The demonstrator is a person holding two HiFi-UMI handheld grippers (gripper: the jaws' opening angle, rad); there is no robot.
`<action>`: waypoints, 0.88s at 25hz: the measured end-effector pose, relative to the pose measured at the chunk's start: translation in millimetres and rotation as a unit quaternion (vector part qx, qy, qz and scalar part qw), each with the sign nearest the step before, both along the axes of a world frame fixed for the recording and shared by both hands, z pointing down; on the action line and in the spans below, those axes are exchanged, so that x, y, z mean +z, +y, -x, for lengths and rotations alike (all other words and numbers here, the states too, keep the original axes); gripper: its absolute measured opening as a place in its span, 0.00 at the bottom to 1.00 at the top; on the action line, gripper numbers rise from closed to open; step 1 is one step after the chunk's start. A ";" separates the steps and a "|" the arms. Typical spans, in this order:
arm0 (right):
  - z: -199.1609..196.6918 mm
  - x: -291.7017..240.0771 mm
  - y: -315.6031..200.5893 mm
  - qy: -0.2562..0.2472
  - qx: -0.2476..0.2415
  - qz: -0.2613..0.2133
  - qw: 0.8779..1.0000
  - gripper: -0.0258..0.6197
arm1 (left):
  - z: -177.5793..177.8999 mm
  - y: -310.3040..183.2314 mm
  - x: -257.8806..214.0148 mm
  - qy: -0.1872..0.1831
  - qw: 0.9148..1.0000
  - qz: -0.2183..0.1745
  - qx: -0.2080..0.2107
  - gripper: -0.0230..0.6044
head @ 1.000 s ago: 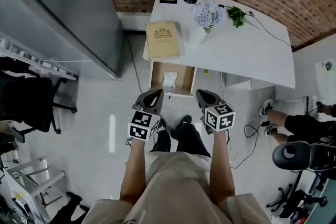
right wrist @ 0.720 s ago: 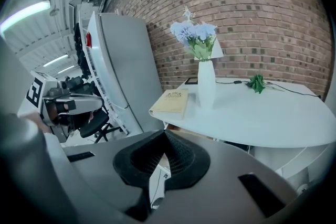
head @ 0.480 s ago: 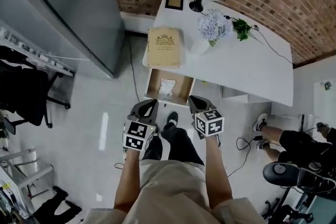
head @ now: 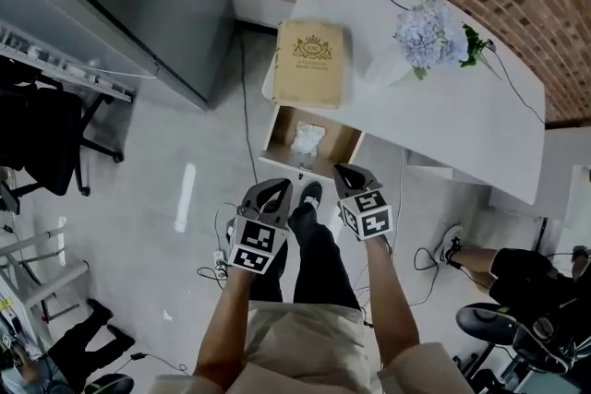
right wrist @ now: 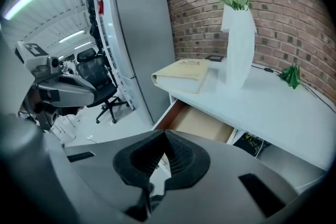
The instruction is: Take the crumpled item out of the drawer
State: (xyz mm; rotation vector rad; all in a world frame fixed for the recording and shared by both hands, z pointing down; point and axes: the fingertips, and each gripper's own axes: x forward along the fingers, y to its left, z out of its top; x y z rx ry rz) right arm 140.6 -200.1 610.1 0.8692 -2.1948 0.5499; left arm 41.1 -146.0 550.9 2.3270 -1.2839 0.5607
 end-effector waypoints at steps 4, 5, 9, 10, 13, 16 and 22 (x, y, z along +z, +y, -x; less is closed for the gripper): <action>5.4 47.1 -19.4 0.016 0.010 -0.012 1.000 0.07 | 14.3 -6.9 41.3 -0.008 0.999 0.020 -0.024 0.06; 6.0 57.7 -24.0 0.020 0.011 -0.014 1.000 0.07 | 15.4 -7.8 51.1 -0.007 0.999 0.024 -0.030 0.06; 4.3 92.2 -36.4 0.031 0.006 -0.013 0.999 0.07 | 12.4 -9.3 81.0 -0.001 0.998 0.041 -0.044 0.06; 3.8 99.9 -38.7 0.033 0.005 -0.012 0.999 0.07 | 12.1 -11.8 84.2 0.000 0.998 0.040 -0.043 0.06; 1.8 121.2 -44.3 0.041 0.001 -0.008 0.999 0.07 | 11.5 -16.4 95.9 0.005 0.998 0.044 -0.042 0.06; 2.8 140.2 -50.7 0.047 -0.007 -0.005 0.999 0.07 | 10.9 -16.8 114.3 0.006 0.998 0.053 -0.042 0.06; 16.7 179.5 -63.2 0.054 -0.035 -0.008 0.998 0.07 | 8.2 -30.2 137.4 0.004 0.998 0.056 -0.041 0.06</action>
